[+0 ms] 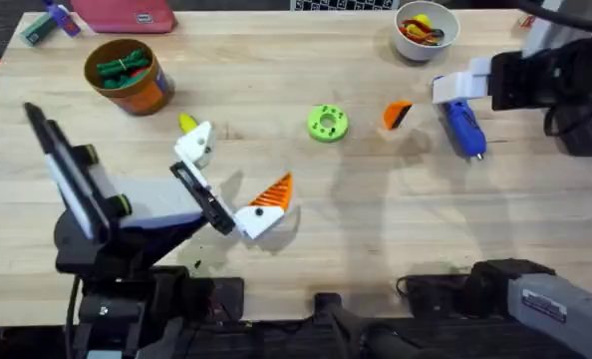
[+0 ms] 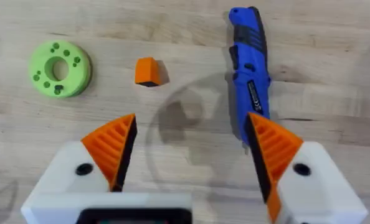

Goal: Pick up the gripper from the table and insert it into the empty holder that is missing its gripper. Then pick up a screw, insert it into the mounting hole, and use the screwdriver to tighten it. Finally, clean up the table by picking up the vegetable and placing it into the bucket.

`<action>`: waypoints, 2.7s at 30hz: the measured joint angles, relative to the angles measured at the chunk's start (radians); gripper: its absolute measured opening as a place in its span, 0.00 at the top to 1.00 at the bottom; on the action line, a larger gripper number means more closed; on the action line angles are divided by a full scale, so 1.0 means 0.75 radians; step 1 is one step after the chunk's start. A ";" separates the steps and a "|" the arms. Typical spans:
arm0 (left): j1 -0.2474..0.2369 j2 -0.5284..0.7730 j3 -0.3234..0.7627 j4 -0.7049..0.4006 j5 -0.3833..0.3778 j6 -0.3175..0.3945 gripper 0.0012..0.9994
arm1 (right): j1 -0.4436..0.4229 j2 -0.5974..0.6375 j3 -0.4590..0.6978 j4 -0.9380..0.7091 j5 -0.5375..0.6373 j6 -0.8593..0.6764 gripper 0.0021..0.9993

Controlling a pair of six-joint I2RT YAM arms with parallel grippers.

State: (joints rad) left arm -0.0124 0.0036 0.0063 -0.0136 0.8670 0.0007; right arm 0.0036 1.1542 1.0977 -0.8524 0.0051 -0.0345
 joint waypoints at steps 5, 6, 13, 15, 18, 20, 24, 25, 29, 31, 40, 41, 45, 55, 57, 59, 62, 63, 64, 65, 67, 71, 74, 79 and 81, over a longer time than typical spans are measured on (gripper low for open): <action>0.000 0.001 0.000 -0.082 0.047 0.009 0.01 | 0.000 0.000 0.000 0.000 0.000 0.000 0.01; 0.000 0.001 0.000 -0.084 0.053 0.016 0.01 | 0.000 0.000 0.000 0.000 0.000 0.000 0.01; 0.000 0.001 0.001 -0.093 0.088 0.038 0.01 | 0.000 0.000 0.000 0.000 0.000 0.000 0.01; 0.000 0.001 0.002 -0.094 0.095 0.039 0.01 | 0.000 0.000 0.000 0.000 0.000 0.000 0.01; 0.000 0.001 0.002 -0.096 0.102 0.039 0.01 | 0.000 0.000 0.000 0.000 0.000 0.000 0.01; 0.000 0.001 0.002 -0.096 0.106 0.039 0.01 | 0.000 0.000 0.000 0.000 0.000 0.000 0.01; 0.000 0.001 0.002 -0.097 0.106 0.039 0.01 | 0.000 0.000 0.000 0.000 0.000 0.000 0.01; 0.000 0.001 0.002 -0.097 0.107 0.039 0.01 | 0.000 0.000 0.000 0.000 0.000 0.000 0.01; 0.000 0.001 0.002 -0.097 0.106 0.039 0.01 | 0.000 0.000 0.000 0.000 0.000 0.000 0.01; 0.000 0.001 0.002 -0.097 0.106 0.039 0.01 | 0.000 0.000 0.000 0.000 0.000 0.000 0.01; 0.000 0.001 0.002 -0.097 0.106 0.039 0.01 | 0.000 0.000 0.000 0.000 0.000 0.000 0.01; 0.000 0.001 0.002 -0.097 0.106 0.039 0.01 | 0.000 0.000 0.000 0.000 0.000 0.000 0.01; 0.000 0.001 0.002 -0.097 0.106 0.039 0.01 | 0.000 0.000 0.000 0.000 0.000 0.000 0.01; 0.000 0.001 0.002 -0.097 0.106 0.040 0.01 | 0.000 0.000 0.000 0.003 0.000 0.000 0.01; 0.000 0.001 0.002 -0.097 0.106 0.040 0.01 | 0.000 0.000 0.000 0.002 0.000 0.000 0.01; 0.000 0.001 0.002 -0.097 0.106 0.040 0.01 | 0.000 0.000 0.000 0.001 -0.003 0.001 0.01; 0.000 0.001 0.002 -0.097 0.106 0.039 0.01 | 0.000 0.000 0.000 -0.016 -0.006 0.011 0.01; 0.000 0.001 0.002 -0.097 0.106 0.040 0.01 | 0.000 0.000 0.000 -0.015 -0.007 0.013 0.01; 0.000 0.001 0.002 -0.097 0.106 0.040 0.01 | 0.000 0.000 0.000 -0.011 -0.009 0.016 0.01; 0.000 0.001 0.002 -0.097 0.106 0.040 0.01 | 0.000 0.000 0.000 -0.011 -0.009 0.016 0.01; 0.000 0.001 0.002 -0.097 0.106 0.040 0.01 | 0.000 0.000 0.001 -0.029 -0.012 0.017 0.01; 0.000 0.001 0.002 -0.097 0.106 0.040 0.01 | 0.009 0.040 0.070 -0.178 -0.016 0.017 0.01; 0.000 0.001 0.002 -0.097 0.106 0.040 0.01 | 0.050 0.151 0.205 -0.286 -0.019 0.021 0.01; 0.000 0.001 0.002 -0.097 0.107 0.040 0.01 | 0.146 0.393 0.449 -0.407 -0.020 0.021 0.01; 0.000 0.001 0.002 -0.097 0.107 0.040 0.01 | 0.180 0.494 0.524 -0.422 -0.020 0.022 0.01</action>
State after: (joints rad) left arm -0.0124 0.0044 0.0078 -0.0864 0.9470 0.0311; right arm 0.1386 1.5246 1.4908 -1.1691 -0.0101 -0.0178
